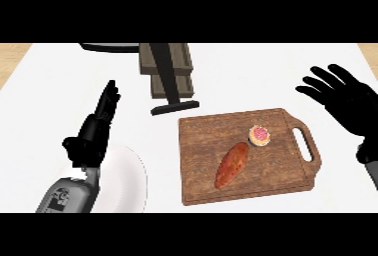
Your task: Pick the cupcake from the cutting board and place it in the tiered basket
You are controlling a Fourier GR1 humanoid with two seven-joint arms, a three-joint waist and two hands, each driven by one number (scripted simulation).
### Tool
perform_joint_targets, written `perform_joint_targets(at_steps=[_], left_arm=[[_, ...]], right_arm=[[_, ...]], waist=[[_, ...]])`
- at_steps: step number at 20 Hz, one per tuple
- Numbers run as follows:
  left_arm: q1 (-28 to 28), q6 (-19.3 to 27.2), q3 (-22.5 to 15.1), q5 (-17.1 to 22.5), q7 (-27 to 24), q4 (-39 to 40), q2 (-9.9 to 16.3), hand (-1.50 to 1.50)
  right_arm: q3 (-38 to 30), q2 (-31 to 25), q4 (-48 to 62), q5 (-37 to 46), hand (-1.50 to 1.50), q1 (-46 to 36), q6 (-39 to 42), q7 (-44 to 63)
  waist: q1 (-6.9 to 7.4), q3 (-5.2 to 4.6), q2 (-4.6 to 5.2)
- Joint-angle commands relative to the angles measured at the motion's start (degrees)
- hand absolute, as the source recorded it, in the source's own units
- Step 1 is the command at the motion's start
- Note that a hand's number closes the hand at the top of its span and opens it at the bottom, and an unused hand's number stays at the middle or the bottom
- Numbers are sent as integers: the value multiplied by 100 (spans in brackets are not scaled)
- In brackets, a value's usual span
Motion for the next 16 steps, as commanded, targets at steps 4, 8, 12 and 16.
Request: perform_joint_targets(at_steps=[4, 8, 12, 16], left_arm=[[-11, 95, -97, -137, 69, 2, -70, 0], [-9, 13, 35, -33, 69, 20, 19, 0], [81, 85, -116, -127, 60, 10, -114, 0], [-19, 135, -39, -189, 109, -5, -78, 0]], right_arm=[[-613, -1470, 168, 1319, -150, -760, 1956, -98], [-882, -1900, -712, 2428, -150, -1332, 2107, -214], [-966, -1869, -1604, 3648, -150, -1557, 2026, -362], [-762, -1411, -2229, 4950, -150, -1555, 1869, -591]], waist=[[-63, -13, -46], [-92, -22, -103], [-97, -18, -92], [-70, -22, -69]])
